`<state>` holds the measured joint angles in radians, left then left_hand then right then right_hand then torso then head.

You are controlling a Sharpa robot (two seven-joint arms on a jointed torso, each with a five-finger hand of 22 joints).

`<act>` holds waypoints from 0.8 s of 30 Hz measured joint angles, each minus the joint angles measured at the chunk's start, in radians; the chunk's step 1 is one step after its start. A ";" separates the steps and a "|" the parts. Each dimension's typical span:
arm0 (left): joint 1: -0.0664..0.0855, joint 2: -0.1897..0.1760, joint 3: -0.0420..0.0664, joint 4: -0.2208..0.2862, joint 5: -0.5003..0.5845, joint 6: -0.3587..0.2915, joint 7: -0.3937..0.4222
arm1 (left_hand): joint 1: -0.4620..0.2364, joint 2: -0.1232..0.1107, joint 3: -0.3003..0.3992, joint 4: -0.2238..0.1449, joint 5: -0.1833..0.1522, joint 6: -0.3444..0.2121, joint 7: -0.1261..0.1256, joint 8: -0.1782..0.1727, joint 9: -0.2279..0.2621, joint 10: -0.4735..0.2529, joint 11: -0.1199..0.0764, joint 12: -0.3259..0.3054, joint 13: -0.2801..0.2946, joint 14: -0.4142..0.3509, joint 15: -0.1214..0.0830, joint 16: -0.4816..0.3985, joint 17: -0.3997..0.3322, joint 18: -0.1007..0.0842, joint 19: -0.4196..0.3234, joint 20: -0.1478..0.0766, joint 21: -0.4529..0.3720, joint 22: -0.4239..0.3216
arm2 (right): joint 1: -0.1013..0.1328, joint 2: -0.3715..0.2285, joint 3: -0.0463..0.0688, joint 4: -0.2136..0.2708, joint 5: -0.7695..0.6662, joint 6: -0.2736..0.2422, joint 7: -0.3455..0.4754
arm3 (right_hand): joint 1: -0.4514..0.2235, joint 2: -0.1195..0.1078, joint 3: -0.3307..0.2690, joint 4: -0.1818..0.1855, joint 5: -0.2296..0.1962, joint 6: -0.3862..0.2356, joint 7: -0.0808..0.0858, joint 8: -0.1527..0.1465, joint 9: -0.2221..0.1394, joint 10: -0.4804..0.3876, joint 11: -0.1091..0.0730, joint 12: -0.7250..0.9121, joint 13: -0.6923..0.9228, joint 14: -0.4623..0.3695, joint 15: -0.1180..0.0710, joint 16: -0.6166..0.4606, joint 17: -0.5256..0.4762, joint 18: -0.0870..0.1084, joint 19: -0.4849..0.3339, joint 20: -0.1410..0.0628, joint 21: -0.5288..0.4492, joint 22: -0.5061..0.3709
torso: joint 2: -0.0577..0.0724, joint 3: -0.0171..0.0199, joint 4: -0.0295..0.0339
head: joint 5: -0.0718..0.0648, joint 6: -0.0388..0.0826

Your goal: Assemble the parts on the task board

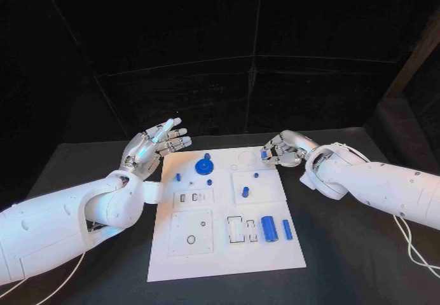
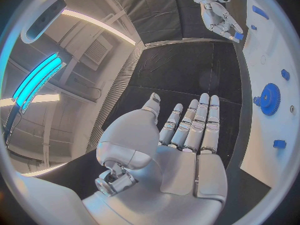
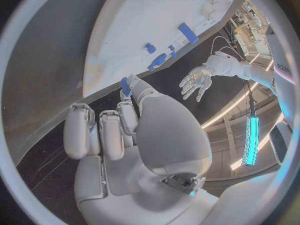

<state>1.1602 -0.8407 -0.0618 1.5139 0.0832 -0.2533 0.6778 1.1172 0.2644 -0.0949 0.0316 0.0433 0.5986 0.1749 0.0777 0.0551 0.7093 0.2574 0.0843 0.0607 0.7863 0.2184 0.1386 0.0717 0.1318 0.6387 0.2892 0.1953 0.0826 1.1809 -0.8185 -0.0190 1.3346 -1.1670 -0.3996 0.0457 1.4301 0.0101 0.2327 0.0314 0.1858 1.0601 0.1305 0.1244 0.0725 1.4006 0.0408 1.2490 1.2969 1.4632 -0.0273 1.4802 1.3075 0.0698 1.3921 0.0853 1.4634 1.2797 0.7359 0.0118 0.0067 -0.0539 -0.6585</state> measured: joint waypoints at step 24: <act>0.001 0.024 0.000 -0.042 0.013 0.000 0.000 | 0.000 0.000 0.003 -0.003 0.000 0.000 0.000 0.000 0.000 0.000 0.000 0.000 0.000 0.000 0.000 0.000 0.000 0.000 0.000 0.000 0.000 -0.001 | -0.010 0.213 -0.018 0.182 -0.125 -0.027 -0.309 | -0.018 0.000 0.003 -0.003 0.014 -0.002 -0.002 -0.009 -0.004 0.000 0.000 -0.006 -0.003 0.000 0.000 -0.005 0.000 0.000 0.000 0.000 0.000 -0.004 | -0.040 -0.0234 0.0124 | 0.051 -0.049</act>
<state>1.1611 -0.8163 -0.0618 1.4719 0.0963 -0.2534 0.6779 1.1172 0.2644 -0.0920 0.0287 0.0433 0.5986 0.1749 0.0778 0.0551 0.7093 0.2574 0.0844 0.0607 0.7863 0.2184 0.1386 0.0717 0.1318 0.6387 0.2892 0.1953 0.0818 1.1709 -0.6054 -0.0370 1.5168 -1.2920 -0.4265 -0.2637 1.4126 0.0106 0.2353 0.0288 0.2000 1.0582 0.1289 0.1152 0.0681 1.4004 0.0410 1.2429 1.2939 1.4632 -0.0272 1.4755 1.3074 0.0698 1.3920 0.0853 1.4634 1.2755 0.6959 -0.0116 0.0191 -0.0029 -0.7078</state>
